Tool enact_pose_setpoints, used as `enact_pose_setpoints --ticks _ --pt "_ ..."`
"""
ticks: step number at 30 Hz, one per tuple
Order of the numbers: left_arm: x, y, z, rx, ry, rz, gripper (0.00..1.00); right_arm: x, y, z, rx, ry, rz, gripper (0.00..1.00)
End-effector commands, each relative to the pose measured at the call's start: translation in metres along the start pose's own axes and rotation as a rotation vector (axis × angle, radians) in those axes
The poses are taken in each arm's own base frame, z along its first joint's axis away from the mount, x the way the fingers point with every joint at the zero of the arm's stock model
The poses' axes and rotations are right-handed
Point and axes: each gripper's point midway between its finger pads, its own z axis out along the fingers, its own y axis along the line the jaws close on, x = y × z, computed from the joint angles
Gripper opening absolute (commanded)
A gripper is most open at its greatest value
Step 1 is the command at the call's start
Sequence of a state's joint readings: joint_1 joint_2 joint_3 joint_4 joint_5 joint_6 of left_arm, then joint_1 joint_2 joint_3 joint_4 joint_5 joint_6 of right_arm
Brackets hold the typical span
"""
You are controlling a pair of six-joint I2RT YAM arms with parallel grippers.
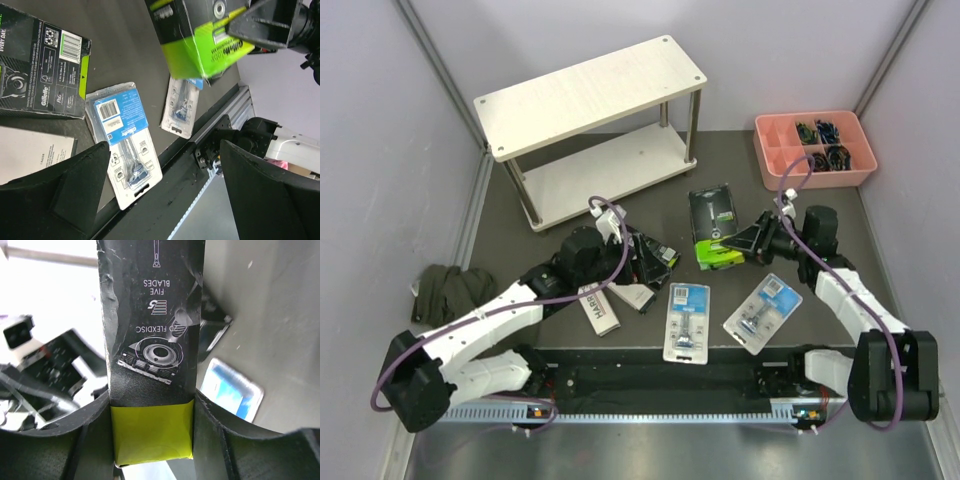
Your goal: Place and organize the shaving razors onto the shelf
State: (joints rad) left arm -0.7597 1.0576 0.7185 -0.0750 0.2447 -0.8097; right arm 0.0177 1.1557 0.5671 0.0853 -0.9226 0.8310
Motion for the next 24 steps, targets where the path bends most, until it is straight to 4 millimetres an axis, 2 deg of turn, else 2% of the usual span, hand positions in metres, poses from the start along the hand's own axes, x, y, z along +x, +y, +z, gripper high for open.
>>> enact_pose_setpoints --ticks 1,3,9,11,14,19,23,24 --pt "-0.028 -0.023 -0.005 0.113 -0.146 -0.036 0.98 0.019 0.040 -0.012 -0.116 0.083 -0.128 0.17" --pt "-0.037 -0.031 -0.006 0.163 -0.189 -0.044 0.99 0.028 0.049 -0.016 -0.144 0.107 -0.167 0.17" --pt "-0.036 -0.044 0.001 0.280 -0.180 -0.076 0.99 0.056 0.081 -0.026 -0.245 0.175 -0.207 0.15" --pt "-0.037 -0.054 -0.002 0.350 -0.189 -0.063 0.99 0.064 0.089 -0.027 -0.270 0.196 -0.220 0.15" --pt "-0.036 -0.062 -0.001 0.407 -0.186 -0.059 0.99 0.072 0.098 -0.027 -0.289 0.218 -0.229 0.15" --pt "-0.031 -0.060 0.009 0.419 -0.152 -0.064 0.99 0.091 0.113 -0.019 -0.322 0.272 -0.245 0.14" --pt "-0.031 -0.070 0.004 0.489 -0.158 -0.051 0.99 0.097 0.116 -0.012 -0.333 0.284 -0.259 0.15" --pt "-0.030 -0.072 0.003 0.495 -0.152 -0.054 0.96 0.098 0.117 -0.011 -0.337 0.287 -0.252 0.15"
